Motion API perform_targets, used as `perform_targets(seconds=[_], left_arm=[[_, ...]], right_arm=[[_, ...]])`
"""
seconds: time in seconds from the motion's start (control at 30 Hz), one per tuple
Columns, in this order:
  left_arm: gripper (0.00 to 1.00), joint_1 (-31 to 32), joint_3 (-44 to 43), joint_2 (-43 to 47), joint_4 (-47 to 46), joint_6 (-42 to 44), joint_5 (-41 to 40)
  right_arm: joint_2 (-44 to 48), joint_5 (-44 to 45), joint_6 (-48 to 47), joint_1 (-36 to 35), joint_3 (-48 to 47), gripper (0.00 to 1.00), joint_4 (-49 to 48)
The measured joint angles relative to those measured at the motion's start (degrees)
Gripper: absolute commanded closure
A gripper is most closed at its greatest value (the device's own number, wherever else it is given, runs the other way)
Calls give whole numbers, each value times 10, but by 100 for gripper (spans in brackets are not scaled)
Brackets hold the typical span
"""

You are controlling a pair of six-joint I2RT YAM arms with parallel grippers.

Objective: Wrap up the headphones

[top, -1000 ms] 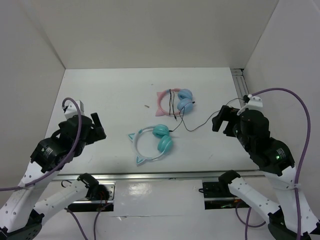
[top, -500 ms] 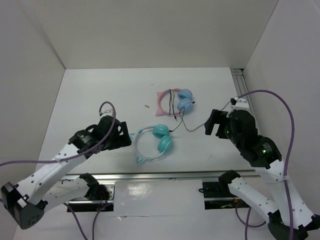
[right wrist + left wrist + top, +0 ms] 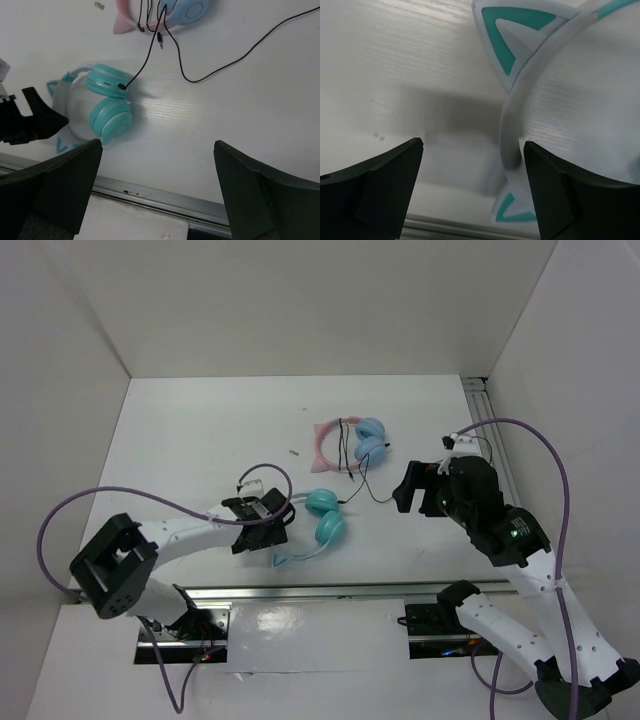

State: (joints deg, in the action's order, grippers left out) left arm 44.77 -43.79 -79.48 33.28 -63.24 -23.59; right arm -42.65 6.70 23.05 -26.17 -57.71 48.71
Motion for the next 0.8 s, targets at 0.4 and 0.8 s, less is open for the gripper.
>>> perform_targets(seconds=[0.4,0.8], left_arm=[[100,14,-18,-83,-73,-49,-50],[100,63,-254,163,362,-36,-155]], right_arm=[[20,-27,3,0,9,0,-23],[-17,-181,52,-24,267,0,-482]])
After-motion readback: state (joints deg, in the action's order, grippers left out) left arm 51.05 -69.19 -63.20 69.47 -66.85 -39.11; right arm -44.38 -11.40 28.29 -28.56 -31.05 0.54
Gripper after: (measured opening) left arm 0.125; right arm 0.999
